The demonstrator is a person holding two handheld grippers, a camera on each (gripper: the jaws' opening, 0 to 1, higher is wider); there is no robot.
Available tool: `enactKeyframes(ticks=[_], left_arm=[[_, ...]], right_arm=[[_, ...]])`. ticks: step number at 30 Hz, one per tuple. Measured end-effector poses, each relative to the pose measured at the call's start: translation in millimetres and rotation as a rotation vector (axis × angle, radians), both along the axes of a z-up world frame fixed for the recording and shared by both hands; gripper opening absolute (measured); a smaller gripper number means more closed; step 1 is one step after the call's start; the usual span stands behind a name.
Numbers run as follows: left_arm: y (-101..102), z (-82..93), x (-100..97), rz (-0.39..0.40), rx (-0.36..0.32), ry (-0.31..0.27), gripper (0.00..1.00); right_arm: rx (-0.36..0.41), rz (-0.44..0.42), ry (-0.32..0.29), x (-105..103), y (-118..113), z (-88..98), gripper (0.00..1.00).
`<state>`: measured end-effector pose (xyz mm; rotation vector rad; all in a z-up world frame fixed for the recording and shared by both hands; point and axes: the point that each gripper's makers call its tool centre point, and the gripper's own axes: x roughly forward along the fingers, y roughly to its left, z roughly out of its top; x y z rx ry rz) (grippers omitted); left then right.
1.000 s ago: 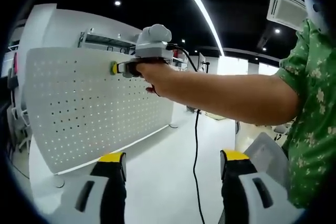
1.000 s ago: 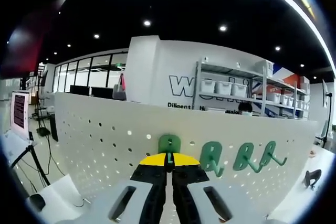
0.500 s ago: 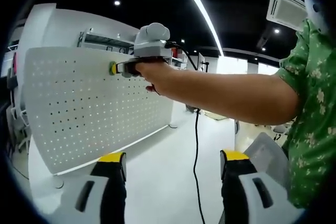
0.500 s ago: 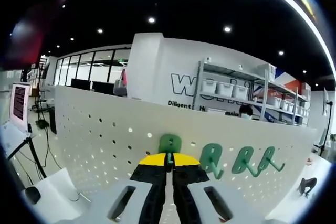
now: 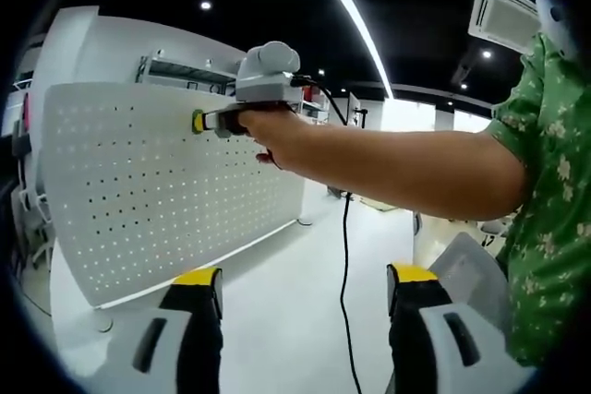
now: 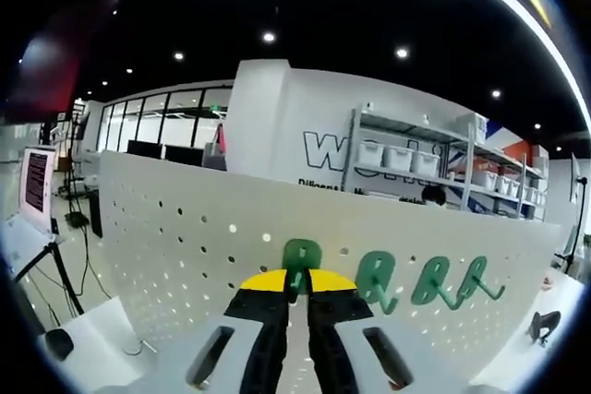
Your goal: Insert the hook assembly into the mounting plate slot until the hook locks in place.
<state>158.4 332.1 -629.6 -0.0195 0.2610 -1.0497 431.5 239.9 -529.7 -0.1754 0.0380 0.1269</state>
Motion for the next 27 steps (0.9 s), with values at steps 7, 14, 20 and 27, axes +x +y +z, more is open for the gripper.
enactKeyframes(ticks=[7,14,20,27], left_arm=[[1.6,-0.1,0.3,0.002,0.002,0.001,0.75],[0.2,0.8,0.5,0.001,0.002,-0.002,0.75],[0.4,1.3,0.1,0.001,0.008,-0.005,0.75],[-2.1,2.8,-1.1,-0.002,0.009,-0.007,0.75]], right_arm=[[0.005,-0.007,-0.001,2.0,-0.9,0.1,0.04],[0.007,0.000,0.001,0.8,-0.2,-0.5,0.04],[0.015,0.004,0.003,0.3,-1.4,-1.1,0.06],[0.027,0.009,0.003,-1.6,-2.3,-0.6,0.10]])
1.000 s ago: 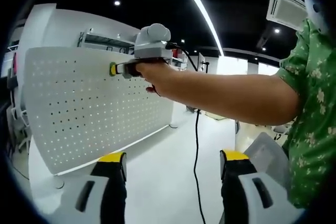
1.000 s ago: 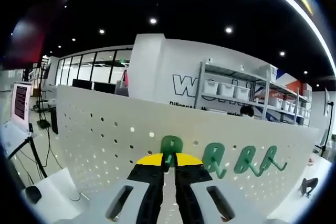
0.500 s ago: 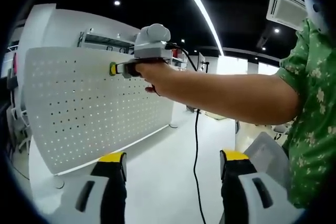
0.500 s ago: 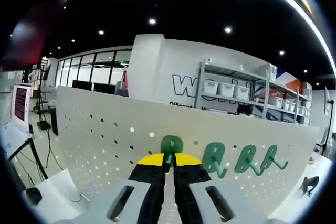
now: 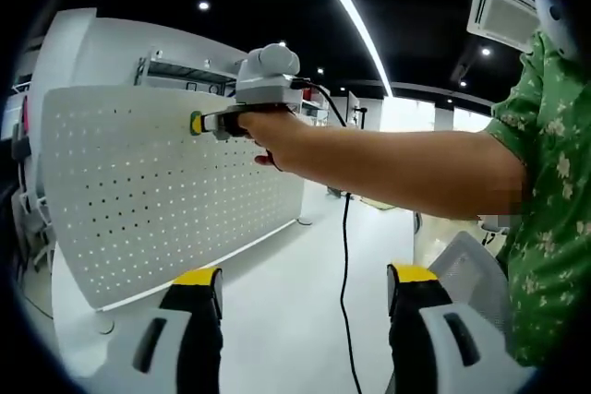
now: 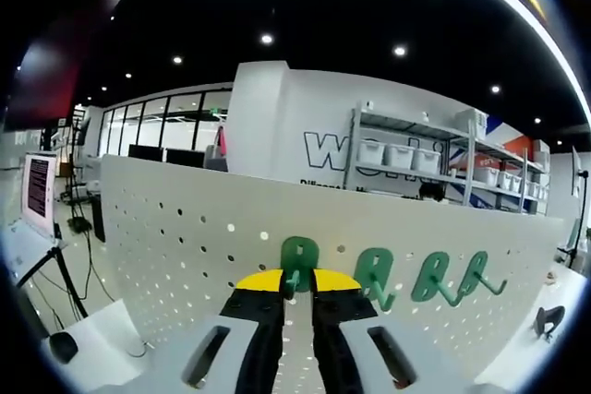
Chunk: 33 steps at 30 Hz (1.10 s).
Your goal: Insert the hook assembly into the mounting plate slot until the hook locks in place.
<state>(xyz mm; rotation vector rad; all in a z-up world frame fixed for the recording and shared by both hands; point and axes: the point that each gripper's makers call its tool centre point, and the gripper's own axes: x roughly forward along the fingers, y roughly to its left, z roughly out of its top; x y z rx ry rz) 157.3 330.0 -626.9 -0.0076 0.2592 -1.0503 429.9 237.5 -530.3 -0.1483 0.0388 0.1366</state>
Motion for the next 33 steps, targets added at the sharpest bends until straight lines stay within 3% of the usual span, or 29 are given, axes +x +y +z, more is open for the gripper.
enactKeyframes(ticks=[22,33], left_arm=[[-4.4,3.8,-3.9,0.000,0.013,-0.011,0.77],[-10.5,6.4,-7.4,0.003,0.028,-0.016,0.78]], right_arm=[[0.142,0.078,-0.034,-14.6,9.1,3.9,0.47],[0.140,0.110,-0.023,-30.6,9.2,-2.2,0.51]])
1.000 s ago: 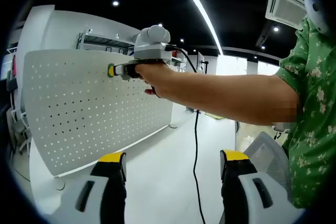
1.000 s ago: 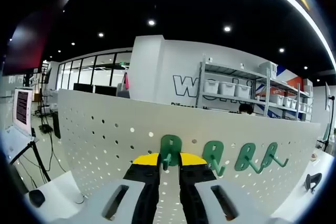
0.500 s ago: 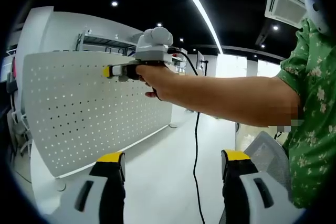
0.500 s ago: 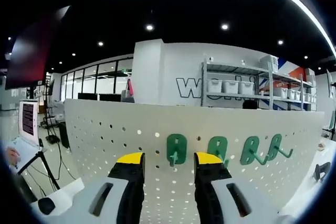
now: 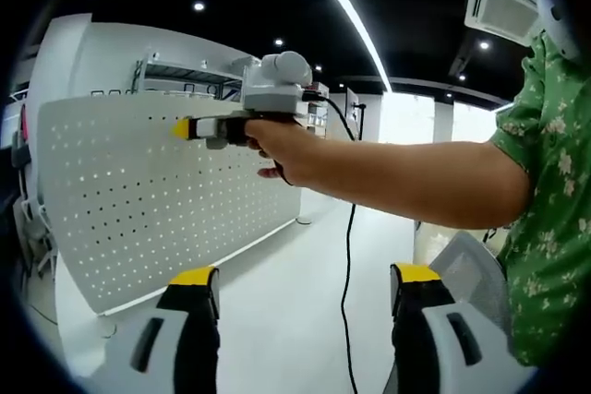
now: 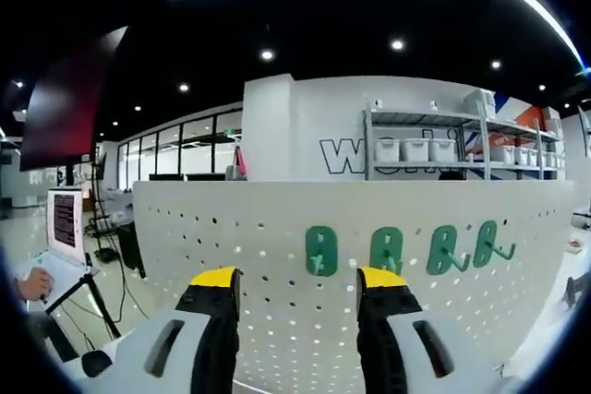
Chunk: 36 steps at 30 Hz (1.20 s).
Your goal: Insert the hook assembly into the mounting plate slot until the hook locks in place.
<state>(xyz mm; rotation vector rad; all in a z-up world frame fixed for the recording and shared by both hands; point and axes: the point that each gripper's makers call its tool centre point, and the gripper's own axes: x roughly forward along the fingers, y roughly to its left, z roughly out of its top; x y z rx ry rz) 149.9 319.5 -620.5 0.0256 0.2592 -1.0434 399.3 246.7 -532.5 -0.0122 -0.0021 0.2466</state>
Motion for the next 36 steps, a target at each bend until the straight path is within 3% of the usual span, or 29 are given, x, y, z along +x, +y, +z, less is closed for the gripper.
enactKeyframes(ticks=[11,17,25,36], left_arm=[[-11.6,6.4,-6.1,0.012,0.006,-0.014,0.80],[-19.2,11.5,-10.3,0.024,0.009,-0.025,0.82],[-25.8,14.1,-14.2,0.079,-0.002,-0.040,0.83],[-36.2,19.0,-23.3,0.147,-0.016,-0.064,0.87]], right_arm=[[-0.006,0.021,-0.015,-32.3,-13.0,3.1,0.53],[-0.013,0.018,-0.030,-53.7,-35.2,9.4,0.54],[-0.038,0.008,-0.045,-95.9,-72.2,10.3,0.56],[-0.066,0.023,-0.041,-160.7,-107.5,-1.8,0.58]])
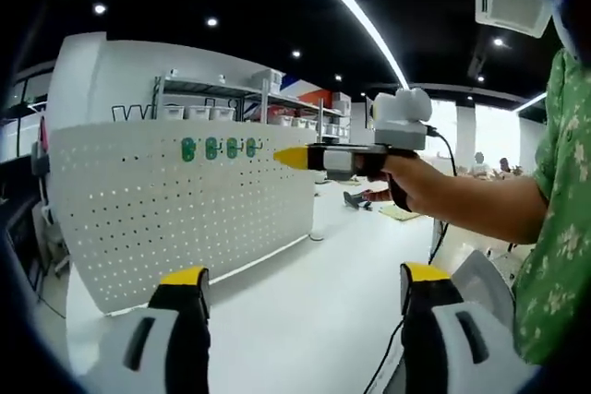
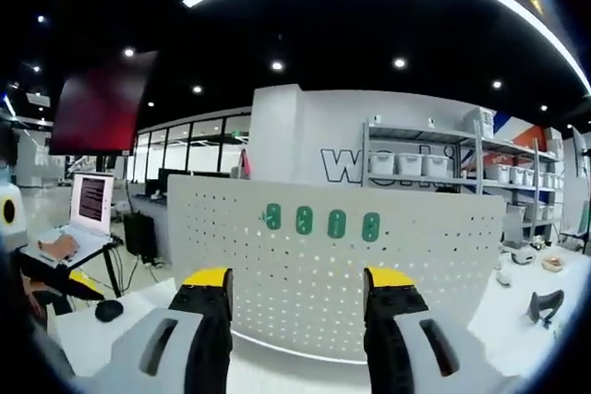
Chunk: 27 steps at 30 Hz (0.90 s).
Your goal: Insert the hook assembly into the mounting plate slot until the hook locks in place.
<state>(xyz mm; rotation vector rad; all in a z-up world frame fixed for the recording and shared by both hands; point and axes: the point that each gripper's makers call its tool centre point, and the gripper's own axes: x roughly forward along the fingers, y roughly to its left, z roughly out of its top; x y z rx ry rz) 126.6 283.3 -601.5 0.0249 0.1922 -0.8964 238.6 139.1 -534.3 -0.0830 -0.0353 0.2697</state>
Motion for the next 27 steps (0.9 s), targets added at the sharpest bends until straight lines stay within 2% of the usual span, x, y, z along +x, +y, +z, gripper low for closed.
enactKeyframes(ticks=[10,17,19,24,25,27], left_arm=[[4.8,2.2,-9.1,0.080,-0.028,-0.023,0.90],[11.8,0.4,-13.5,0.149,-0.072,-0.023,0.91],[12.7,1.1,-14.8,0.165,-0.086,-0.029,0.94],[20.2,3.7,-11.8,0.248,-0.078,-0.081,0.99],[23.5,6.8,-10.5,0.277,-0.069,-0.116,0.99],[23.6,10.1,-12.5,0.287,-0.067,-0.153,1.00]], right_arm=[[0.024,-0.002,0.020,-55.7,-23.6,-18.1,0.64],[0.074,0.001,0.016,-86.5,-26.7,-34.4,0.83],[0.089,0.000,0.011,-92.2,-27.9,-37.6,0.85],[0.092,0.004,0.012,-103.7,-24.4,-45.1,0.89],[0.090,0.004,0.008,-105.9,-24.4,-45.8,0.90],[0.098,-0.002,-0.009,-110.9,-24.8,-47.0,0.92]])
